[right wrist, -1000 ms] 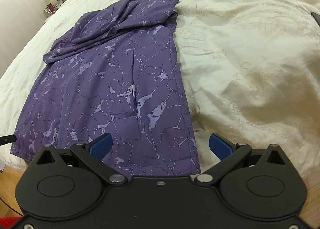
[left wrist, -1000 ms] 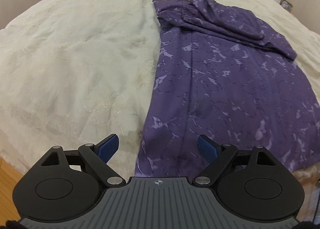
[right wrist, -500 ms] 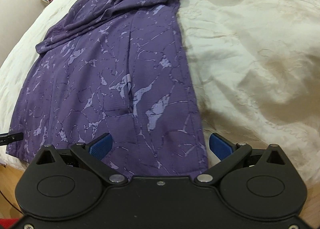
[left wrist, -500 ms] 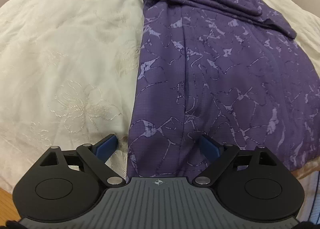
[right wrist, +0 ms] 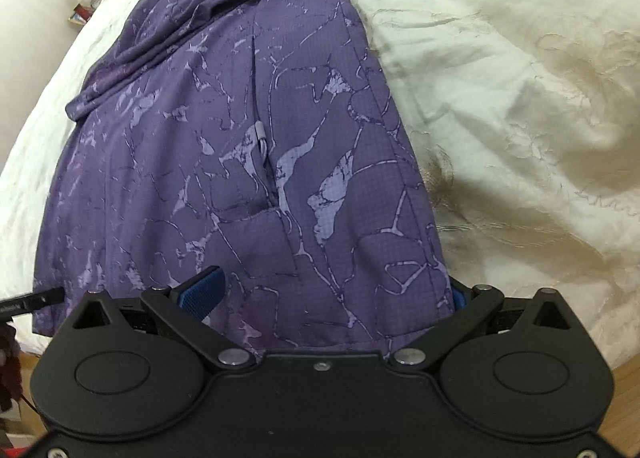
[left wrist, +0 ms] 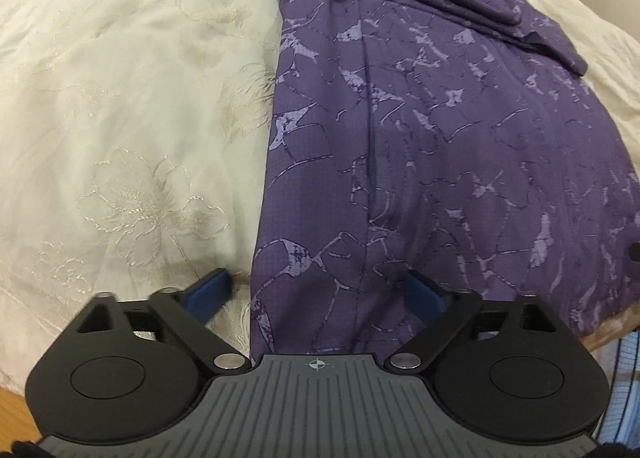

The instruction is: Fold large clothes

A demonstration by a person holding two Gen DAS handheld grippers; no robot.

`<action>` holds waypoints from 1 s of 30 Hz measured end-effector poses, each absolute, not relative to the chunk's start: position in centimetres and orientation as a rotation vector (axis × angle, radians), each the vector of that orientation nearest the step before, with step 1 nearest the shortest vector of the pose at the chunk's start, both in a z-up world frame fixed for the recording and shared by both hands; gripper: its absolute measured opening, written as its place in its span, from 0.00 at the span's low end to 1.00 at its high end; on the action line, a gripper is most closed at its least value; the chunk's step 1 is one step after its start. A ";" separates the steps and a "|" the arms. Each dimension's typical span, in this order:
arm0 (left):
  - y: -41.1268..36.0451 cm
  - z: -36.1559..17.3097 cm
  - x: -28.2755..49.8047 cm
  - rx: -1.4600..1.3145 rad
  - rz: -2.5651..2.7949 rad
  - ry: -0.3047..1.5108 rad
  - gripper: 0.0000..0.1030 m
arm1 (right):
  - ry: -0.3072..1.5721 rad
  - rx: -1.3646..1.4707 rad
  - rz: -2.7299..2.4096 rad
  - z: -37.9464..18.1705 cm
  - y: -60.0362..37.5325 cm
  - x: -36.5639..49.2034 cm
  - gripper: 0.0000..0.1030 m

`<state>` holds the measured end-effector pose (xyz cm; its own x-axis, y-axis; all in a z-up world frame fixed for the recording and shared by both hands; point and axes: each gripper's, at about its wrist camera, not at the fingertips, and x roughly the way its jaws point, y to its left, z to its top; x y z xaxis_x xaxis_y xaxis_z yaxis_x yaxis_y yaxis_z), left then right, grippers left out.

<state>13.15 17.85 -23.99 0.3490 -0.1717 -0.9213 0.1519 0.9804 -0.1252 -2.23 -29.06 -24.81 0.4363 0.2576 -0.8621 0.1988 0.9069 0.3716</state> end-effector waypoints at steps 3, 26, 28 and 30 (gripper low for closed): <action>18.0 -23.4 12.7 -0.047 -0.236 1.187 0.56 | 1.137 0.478 0.017 -24.2 -29.2 -2.1 0.92; 23.9 -12.3 17.0 -0.575 -0.193 0.895 0.06 | 0.783 0.701 0.073 -12.6 -33.6 1.2 0.13; 23.8 -11.5 18.8 -0.598 -0.190 0.860 0.06 | 0.756 0.719 0.063 -12.2 -33.9 2.6 0.13; 23.7 -10.9 20.7 -0.602 -0.194 0.830 0.06 | 0.733 0.726 0.054 -11.8 -34.2 3.9 0.13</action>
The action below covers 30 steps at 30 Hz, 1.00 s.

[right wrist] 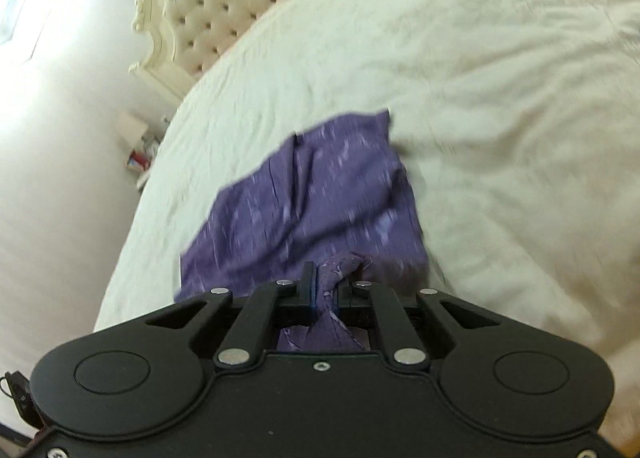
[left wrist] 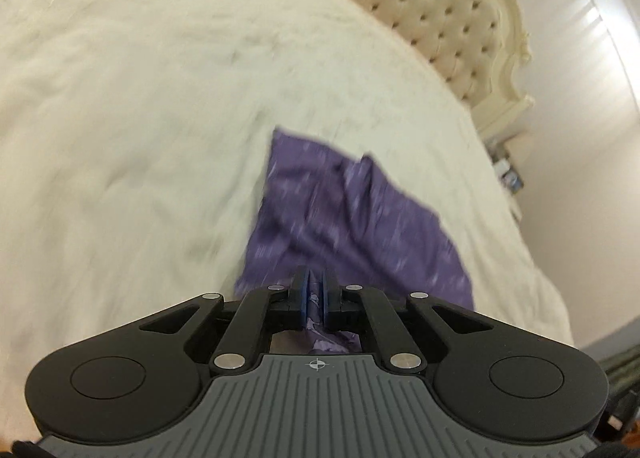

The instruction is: Fold large clothes

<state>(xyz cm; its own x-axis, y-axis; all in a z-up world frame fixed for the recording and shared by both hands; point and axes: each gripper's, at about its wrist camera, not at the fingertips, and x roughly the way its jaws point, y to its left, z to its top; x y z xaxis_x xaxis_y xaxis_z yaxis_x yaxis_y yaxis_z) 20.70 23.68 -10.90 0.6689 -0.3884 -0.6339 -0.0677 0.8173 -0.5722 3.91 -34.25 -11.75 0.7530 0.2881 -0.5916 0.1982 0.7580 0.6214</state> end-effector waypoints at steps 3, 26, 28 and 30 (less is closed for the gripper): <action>23.2 -10.1 23.7 -0.600 -0.196 0.790 0.06 | 0.706 0.723 0.042 -11.1 -34.6 6.7 0.13; 25.6 -9.2 30.5 -0.432 -0.099 0.766 0.31 | 0.827 0.595 -0.044 -12.8 -33.2 25.5 0.13; 25.0 -10.0 30.6 -0.432 -0.120 0.812 0.40 | 0.852 0.574 -0.047 -13.5 -33.4 27.1 0.13; 24.0 -11.0 31.0 -0.400 -0.130 0.857 0.44 | 0.871 0.561 -0.052 -14.2 -33.5 28.3 0.14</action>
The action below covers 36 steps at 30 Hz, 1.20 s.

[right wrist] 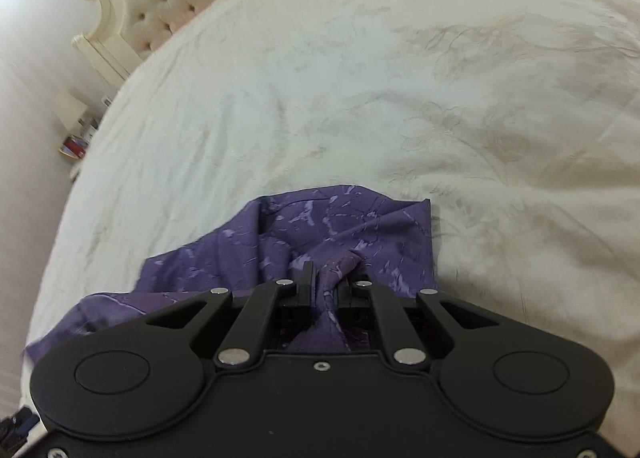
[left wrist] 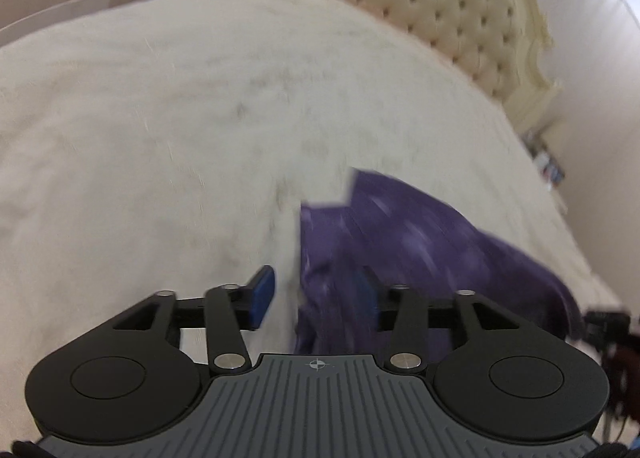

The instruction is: Fold large clothes

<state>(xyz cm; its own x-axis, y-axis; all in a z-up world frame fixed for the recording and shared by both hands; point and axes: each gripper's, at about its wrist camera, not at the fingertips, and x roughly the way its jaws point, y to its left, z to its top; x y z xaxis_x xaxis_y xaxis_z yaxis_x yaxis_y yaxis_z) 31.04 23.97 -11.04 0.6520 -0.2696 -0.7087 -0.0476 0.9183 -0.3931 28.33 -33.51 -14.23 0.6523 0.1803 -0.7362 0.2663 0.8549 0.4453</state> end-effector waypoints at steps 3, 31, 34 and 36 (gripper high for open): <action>22.1 -12.8 32.3 -0.357 -0.141 0.917 0.44 | 0.895 0.567 -0.066 -15.4 -33.8 29.8 0.21; 15.7 -17.3 41.1 -0.148 -0.207 0.989 0.05 | 0.906 0.301 0.118 -18.4 -32.8 30.1 0.11; 15.6 -15.4 39.4 -0.164 -0.182 0.911 0.05 | 0.868 0.290 0.143 -16.8 -32.0 28.9 0.10; 15.4 -13.7 38.4 -0.151 -0.180 0.854 0.05 | 0.830 0.287 0.144 -15.4 -32.0 28.2 0.10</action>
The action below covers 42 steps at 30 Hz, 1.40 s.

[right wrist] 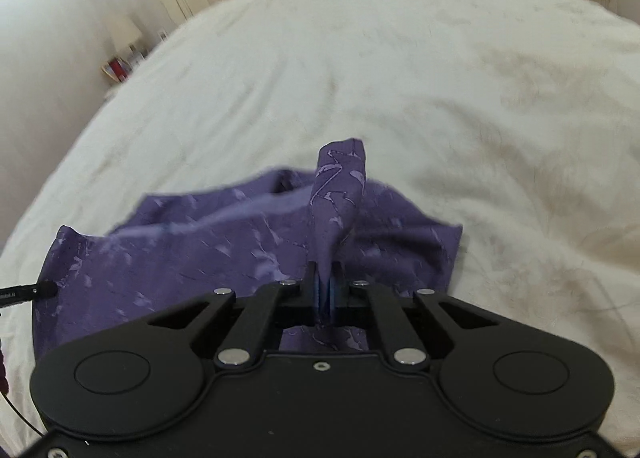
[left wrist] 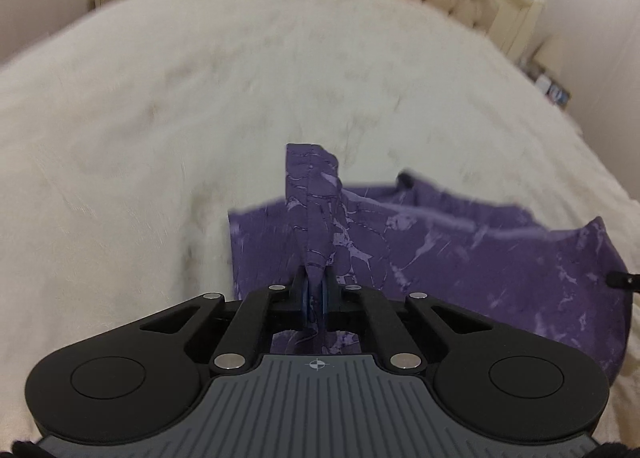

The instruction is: Fold large clothes

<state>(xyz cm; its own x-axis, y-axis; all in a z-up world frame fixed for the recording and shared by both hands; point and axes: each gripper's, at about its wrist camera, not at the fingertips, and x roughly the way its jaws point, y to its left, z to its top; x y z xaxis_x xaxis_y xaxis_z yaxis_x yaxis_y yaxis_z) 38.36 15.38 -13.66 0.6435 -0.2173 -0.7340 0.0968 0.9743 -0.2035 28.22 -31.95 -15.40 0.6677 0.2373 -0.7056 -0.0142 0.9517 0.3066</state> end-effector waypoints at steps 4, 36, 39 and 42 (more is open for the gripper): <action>14.9 -10.5 38.2 -0.095 -0.222 0.760 0.05 | 0.772 0.235 0.138 -13.2 -32.2 28.4 0.10; 19.6 -17.9 36.2 -0.436 -0.157 1.128 0.94 | 0.949 0.572 -0.062 -19.9 -37.3 25.2 0.99; 19.3 -18.2 34.6 -0.439 -0.167 1.140 0.94 | 0.978 0.595 -0.035 -20.6 -37.0 23.7 0.99; 19.1 -19.0 34.2 -0.455 -0.166 1.160 0.94 | 1.002 0.606 -0.023 -21.2 -36.8 22.6 0.99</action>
